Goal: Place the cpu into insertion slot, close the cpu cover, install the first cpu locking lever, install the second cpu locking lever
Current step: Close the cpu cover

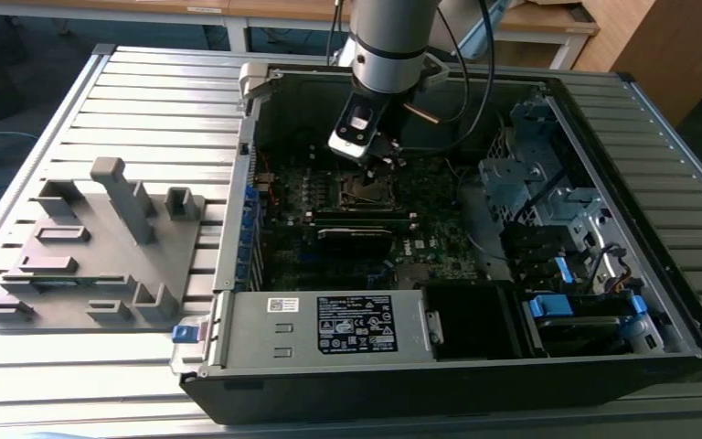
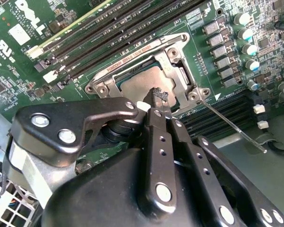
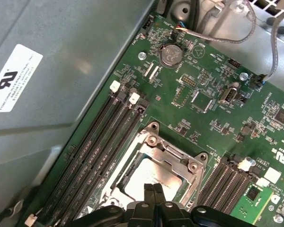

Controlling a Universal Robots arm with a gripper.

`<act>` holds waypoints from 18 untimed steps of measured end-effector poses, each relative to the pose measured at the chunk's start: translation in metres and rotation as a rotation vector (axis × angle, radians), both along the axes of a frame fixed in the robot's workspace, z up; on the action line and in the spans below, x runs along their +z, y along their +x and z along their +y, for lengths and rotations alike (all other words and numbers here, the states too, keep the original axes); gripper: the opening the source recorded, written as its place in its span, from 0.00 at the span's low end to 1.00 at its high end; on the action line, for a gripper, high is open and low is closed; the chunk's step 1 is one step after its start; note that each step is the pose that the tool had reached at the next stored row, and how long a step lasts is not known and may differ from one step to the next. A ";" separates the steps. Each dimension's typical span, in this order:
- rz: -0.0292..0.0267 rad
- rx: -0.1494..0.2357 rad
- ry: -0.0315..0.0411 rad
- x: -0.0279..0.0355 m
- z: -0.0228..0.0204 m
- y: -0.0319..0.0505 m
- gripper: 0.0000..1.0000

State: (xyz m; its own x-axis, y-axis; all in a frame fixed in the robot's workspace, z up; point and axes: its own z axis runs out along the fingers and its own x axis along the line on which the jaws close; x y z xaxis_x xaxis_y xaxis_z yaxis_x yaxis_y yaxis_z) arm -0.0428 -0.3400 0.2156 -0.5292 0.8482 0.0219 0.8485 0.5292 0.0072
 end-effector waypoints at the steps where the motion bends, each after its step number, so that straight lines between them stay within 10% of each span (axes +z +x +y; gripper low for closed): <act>1: 0.0000 0.009 0.0000 0.0000 0.0000 0.0000 0.11; 9: 0.0000 0.100 0.0002 0.0000 0.0000 0.0000 0.11; 18: 0.0000 0.111 0.0003 0.0000 0.0000 0.0000 0.11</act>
